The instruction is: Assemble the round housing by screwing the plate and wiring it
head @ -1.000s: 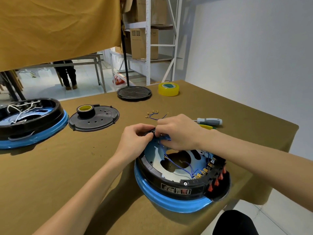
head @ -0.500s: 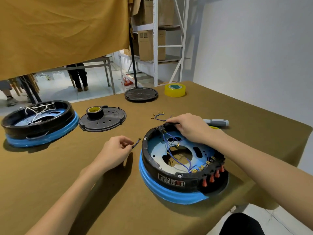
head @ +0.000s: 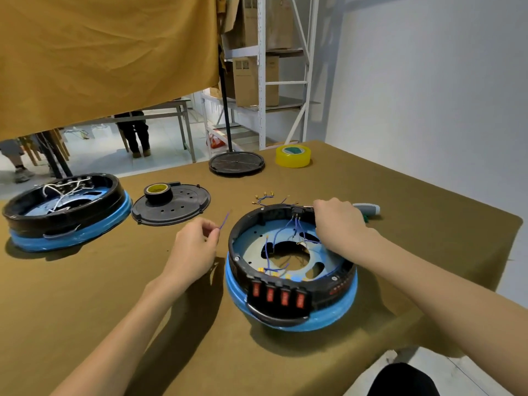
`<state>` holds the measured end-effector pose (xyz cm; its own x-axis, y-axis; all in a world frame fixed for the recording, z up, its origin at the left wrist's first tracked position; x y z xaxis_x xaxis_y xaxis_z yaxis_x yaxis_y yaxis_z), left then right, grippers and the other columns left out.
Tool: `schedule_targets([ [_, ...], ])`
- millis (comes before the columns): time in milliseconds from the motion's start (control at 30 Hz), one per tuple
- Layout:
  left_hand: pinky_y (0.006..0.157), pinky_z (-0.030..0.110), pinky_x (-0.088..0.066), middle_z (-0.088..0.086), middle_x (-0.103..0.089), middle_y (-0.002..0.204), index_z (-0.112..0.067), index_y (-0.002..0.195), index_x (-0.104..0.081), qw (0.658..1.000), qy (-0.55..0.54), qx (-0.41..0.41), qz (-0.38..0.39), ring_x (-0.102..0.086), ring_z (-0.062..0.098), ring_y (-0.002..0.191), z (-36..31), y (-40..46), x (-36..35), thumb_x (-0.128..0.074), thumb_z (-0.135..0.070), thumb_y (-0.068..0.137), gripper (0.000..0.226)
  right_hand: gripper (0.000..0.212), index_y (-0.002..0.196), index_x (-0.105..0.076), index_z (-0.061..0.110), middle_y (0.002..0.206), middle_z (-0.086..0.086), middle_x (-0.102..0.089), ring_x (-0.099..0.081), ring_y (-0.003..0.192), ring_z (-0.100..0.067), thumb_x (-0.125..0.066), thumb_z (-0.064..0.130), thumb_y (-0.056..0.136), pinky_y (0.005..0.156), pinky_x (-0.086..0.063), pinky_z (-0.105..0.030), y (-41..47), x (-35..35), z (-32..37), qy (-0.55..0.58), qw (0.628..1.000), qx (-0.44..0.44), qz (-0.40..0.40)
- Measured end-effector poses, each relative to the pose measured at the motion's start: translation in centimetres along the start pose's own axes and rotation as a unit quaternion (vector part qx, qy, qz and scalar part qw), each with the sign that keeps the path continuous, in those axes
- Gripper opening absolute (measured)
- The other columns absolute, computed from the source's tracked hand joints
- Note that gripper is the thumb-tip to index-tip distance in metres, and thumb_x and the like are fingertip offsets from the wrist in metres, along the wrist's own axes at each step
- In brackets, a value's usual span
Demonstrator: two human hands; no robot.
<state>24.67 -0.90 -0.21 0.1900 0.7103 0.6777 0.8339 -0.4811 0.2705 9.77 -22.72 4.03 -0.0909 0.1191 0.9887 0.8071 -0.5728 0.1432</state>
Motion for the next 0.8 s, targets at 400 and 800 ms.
schedule_targets([
  [400,0.066,0.012,-0.05,-0.007,-0.074,0.085,-0.02,0.1,-0.073,0.962,-0.23,-0.144,0.026,-0.067,-0.001,0.074,-9.1,-2.1,0.3,-0.065,-0.011,0.098,0.012,0.028,0.109,-0.072,0.016,0.094,0.001,-0.068,-0.064,0.086,-0.012,-0.05,0.033,0.107,0.074,-0.05,-0.024,-2.4,4.0,3.5,0.433,0.886,0.163,-0.025],
  [800,0.08,0.026,-0.048,-0.009,-0.06,0.117,-0.025,0.138,-0.052,0.976,-0.173,0.102,0.079,-0.061,0.012,0.102,-2.5,-2.8,-0.9,-0.061,-0.008,0.096,0.046,0.028,0.121,-0.07,0.01,0.063,0.009,-0.064,-0.057,0.057,-0.003,-0.048,0.02,0.108,0.063,-0.044,-0.014,-0.1,1.7,3.5,0.543,0.835,0.089,-0.02],
])
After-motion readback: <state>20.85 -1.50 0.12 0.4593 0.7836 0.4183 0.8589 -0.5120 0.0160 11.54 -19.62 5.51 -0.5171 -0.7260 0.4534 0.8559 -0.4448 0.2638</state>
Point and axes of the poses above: each hand's wrist, its own y-axis towards the middle knuckle, its own x-axis out of the back of the hand, z = x × y, the point moved 3 cm from there along y, towards the middle knuckle
